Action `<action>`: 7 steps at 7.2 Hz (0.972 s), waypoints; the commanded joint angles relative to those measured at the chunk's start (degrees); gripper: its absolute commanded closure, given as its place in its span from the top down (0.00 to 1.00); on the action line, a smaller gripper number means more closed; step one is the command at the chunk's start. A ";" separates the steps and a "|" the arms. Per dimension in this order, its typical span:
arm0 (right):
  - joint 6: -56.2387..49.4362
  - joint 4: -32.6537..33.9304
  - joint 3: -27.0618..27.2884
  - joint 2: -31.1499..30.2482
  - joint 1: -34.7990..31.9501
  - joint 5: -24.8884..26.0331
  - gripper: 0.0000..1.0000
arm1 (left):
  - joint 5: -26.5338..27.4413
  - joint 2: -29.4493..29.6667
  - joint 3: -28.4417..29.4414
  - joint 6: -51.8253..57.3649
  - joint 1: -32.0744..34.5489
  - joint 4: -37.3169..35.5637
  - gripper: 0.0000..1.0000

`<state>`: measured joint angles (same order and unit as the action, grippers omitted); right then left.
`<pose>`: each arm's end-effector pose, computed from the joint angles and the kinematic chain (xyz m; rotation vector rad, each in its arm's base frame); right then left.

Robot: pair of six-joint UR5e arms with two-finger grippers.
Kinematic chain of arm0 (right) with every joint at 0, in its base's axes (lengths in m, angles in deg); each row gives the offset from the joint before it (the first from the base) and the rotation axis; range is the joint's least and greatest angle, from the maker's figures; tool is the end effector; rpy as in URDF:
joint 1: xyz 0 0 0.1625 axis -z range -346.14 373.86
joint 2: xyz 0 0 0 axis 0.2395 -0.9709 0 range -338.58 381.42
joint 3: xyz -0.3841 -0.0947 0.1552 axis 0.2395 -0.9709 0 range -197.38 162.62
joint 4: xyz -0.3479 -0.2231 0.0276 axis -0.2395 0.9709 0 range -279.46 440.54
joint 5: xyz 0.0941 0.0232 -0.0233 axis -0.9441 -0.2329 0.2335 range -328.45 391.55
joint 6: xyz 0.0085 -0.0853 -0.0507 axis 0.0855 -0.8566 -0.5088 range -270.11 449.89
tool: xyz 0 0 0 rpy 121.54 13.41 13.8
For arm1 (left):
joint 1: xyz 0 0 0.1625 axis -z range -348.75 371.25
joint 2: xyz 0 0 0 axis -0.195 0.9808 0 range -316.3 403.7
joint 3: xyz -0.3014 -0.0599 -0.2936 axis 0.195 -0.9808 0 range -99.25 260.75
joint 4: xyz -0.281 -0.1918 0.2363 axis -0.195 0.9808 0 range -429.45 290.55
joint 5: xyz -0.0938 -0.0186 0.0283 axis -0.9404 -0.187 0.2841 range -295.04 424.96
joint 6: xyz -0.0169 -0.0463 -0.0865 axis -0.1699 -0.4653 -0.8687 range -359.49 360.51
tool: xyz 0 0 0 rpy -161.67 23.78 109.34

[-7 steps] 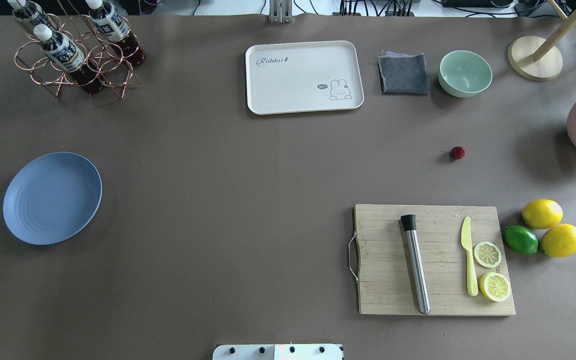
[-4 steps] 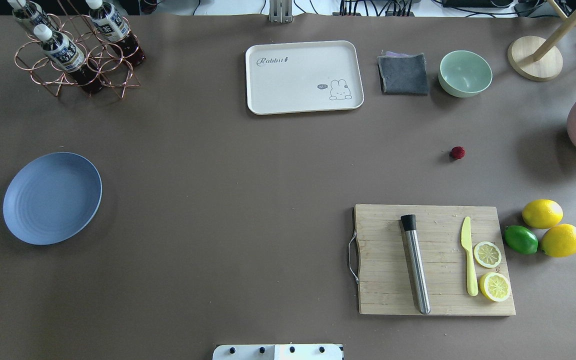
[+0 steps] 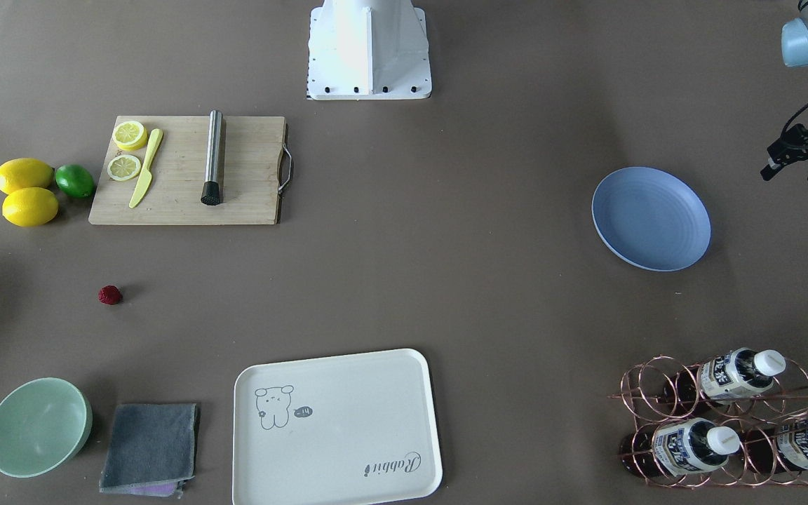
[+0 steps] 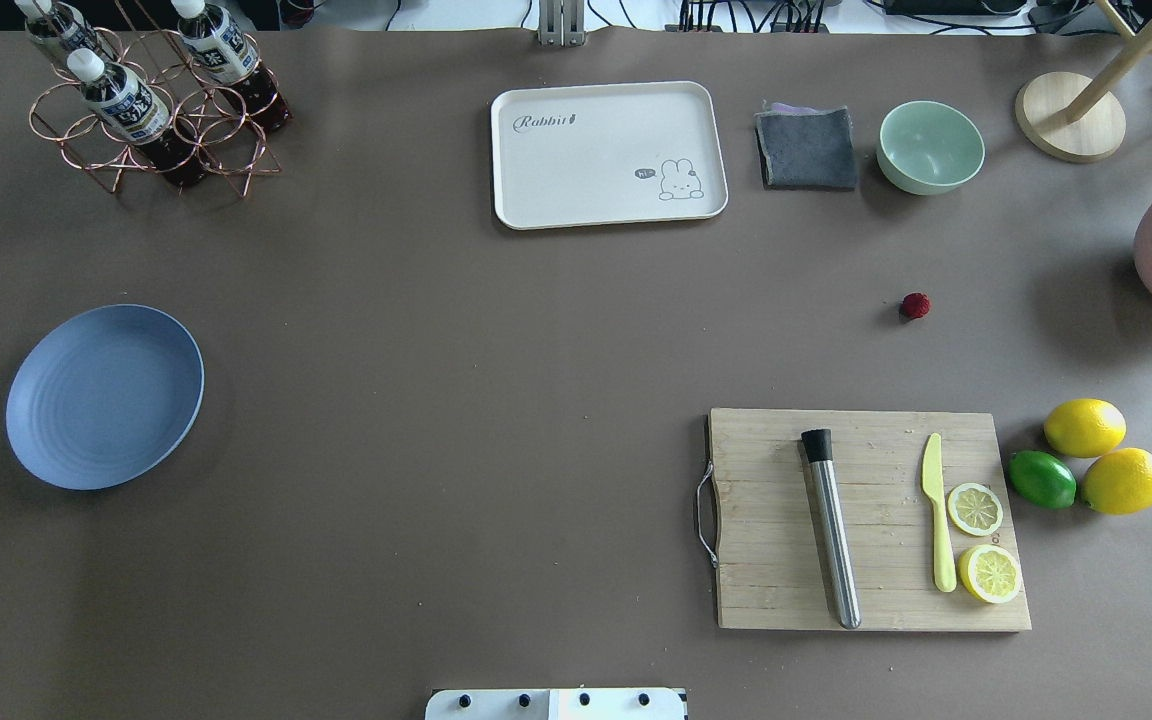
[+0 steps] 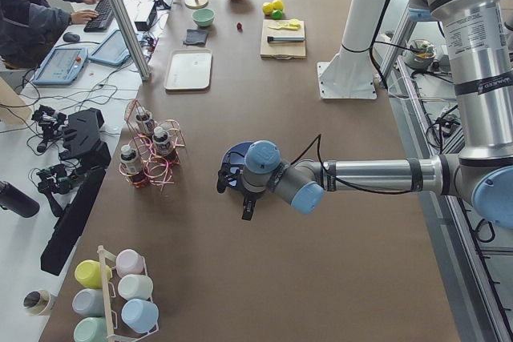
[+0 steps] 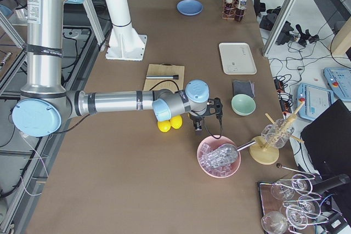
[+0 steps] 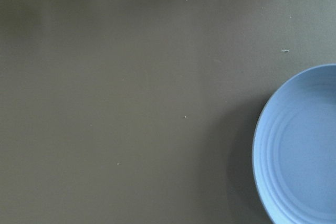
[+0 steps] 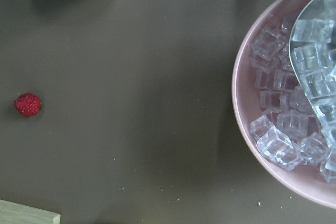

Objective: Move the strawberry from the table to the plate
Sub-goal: 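Move the left gripper to the blue plate's rim nearest the robot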

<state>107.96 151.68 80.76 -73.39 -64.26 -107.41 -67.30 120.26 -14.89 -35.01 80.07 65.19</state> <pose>-0.0405 -0.4747 0.5861 0.1328 -0.9079 -0.0651 0.0877 -0.4098 0.6283 0.2014 0.9151 0.0051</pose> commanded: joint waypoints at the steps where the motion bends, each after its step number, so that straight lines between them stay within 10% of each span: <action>1: -0.05 -0.04 0.12 0.07 0.16 0.71 1.00 | 5.75 5.15 3.35 -6.04 -8.23 2.90 0.97; 7: 0.04 0.05 0.73 0.07 0.16 1.50 1.00 | 5.35 8.87 9.87 -6.23 -10.11 5.63 0.75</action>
<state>108.00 151.72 81.46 -73.39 -64.10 -105.92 -61.85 129.54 -5.01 -41.12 70.06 70.25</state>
